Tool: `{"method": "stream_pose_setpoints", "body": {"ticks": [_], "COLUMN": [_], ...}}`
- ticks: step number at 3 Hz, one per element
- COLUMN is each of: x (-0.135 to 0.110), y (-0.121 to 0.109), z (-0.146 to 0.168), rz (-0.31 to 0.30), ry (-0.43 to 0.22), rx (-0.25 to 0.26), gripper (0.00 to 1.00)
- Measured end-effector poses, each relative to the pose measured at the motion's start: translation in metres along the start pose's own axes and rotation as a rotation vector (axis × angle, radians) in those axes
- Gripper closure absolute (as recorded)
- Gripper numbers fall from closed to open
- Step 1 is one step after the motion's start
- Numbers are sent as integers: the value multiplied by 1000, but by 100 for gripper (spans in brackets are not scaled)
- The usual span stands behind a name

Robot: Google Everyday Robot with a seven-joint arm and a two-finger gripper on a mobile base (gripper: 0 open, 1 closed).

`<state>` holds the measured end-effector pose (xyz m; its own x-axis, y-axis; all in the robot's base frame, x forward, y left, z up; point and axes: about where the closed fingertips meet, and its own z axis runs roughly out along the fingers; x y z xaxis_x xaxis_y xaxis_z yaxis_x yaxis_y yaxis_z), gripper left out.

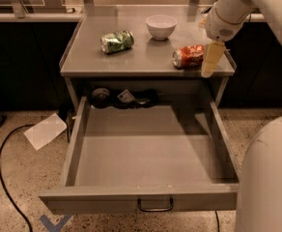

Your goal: Place coke can into top drawer

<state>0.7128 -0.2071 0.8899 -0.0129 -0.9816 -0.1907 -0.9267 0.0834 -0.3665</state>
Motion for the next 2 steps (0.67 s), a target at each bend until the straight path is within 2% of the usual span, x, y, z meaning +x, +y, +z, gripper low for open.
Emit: {"method": "stream_pose_setpoints", "body": {"ticks": [2], "x": [-37], "y": [-26], "z": [39], "rz": [-76], "ry": [-84], "rx": [-14], "gripper": [0]}}
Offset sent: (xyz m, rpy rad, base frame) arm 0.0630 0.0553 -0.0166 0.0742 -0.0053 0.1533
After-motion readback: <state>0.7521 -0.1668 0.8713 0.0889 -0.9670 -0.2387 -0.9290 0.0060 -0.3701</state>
